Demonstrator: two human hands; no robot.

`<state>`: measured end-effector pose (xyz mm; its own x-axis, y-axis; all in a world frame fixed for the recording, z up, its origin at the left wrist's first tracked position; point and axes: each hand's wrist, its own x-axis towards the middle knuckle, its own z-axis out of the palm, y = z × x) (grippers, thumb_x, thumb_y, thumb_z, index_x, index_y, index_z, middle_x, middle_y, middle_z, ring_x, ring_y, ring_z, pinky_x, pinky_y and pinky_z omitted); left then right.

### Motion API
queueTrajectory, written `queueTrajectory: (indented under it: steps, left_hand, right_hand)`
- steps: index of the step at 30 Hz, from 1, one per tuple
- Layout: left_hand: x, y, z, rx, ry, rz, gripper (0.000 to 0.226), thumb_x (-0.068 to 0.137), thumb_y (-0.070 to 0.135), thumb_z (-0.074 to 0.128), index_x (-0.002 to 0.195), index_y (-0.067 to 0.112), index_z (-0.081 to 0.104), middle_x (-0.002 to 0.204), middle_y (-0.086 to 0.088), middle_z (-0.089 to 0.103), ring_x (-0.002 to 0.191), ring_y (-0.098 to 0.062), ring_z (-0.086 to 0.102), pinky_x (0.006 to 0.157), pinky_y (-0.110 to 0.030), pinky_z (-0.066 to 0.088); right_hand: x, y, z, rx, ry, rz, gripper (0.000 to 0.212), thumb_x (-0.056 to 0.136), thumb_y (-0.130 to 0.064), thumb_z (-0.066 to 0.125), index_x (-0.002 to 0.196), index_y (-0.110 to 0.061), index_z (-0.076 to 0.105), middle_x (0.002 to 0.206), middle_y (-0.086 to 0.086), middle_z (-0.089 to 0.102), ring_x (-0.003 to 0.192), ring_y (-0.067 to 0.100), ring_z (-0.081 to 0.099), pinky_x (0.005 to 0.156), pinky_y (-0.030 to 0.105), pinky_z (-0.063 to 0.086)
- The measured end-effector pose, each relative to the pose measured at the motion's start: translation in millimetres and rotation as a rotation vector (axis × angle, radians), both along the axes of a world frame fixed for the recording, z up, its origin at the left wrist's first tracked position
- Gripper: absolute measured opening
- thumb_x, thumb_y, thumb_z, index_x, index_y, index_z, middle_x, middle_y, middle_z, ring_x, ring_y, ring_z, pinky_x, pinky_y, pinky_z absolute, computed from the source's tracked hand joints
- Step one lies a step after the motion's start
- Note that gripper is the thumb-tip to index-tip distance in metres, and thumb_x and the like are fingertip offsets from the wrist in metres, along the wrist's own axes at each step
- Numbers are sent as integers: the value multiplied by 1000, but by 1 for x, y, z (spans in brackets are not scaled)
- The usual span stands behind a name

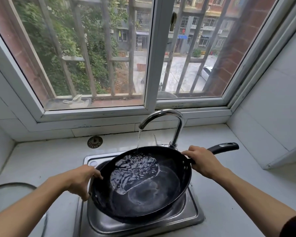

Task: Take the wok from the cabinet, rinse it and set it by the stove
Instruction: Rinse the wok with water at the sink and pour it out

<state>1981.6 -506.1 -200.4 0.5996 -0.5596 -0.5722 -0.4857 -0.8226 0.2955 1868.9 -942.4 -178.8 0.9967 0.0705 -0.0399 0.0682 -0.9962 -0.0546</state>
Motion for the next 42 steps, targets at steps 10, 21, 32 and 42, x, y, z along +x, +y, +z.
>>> queueTrajectory:
  steps: [10, 21, 32, 42]
  left_hand:
    - [3, -16, -32, -87, -15, -55, 86, 56, 30, 79, 135, 33, 46, 130, 8, 45, 119, -11, 40, 101, -22, 37]
    - [16, -37, -67, -155, -36, -146, 80, 43, 42, 78, 118, 44, 50, 116, 14, 49, 109, -7, 43, 98, -29, 41]
    - [29, -50, -80, -158, -65, -206, 80, 39, 44, 76, 115, 41, 53, 115, 12, 51, 105, -8, 44, 95, -30, 42]
    - [32, -57, -99, -199, -95, -238, 83, 40, 47, 77, 117, 36, 50, 113, 11, 49, 101, -10, 45, 91, -32, 45]
  right_hand:
    - [-7, -11, 18, -97, -97, 11, 55, 63, 4, 69, 108, -27, 69, 83, -5, 61, 70, 25, 59, 57, 37, 50]
    - [-17, -17, 43, -188, -130, 1, 46, 60, 4, 70, 96, -25, 71, 77, -3, 61, 65, 27, 58, 54, 37, 49]
    - [-30, -12, 54, -216, -169, 13, 46, 55, 5, 77, 91, -22, 72, 73, -2, 60, 56, 24, 55, 48, 31, 42]
    - [-35, -5, 63, -293, -176, 7, 42, 59, 7, 71, 90, -20, 70, 74, -1, 59, 60, 26, 55, 48, 36, 46]
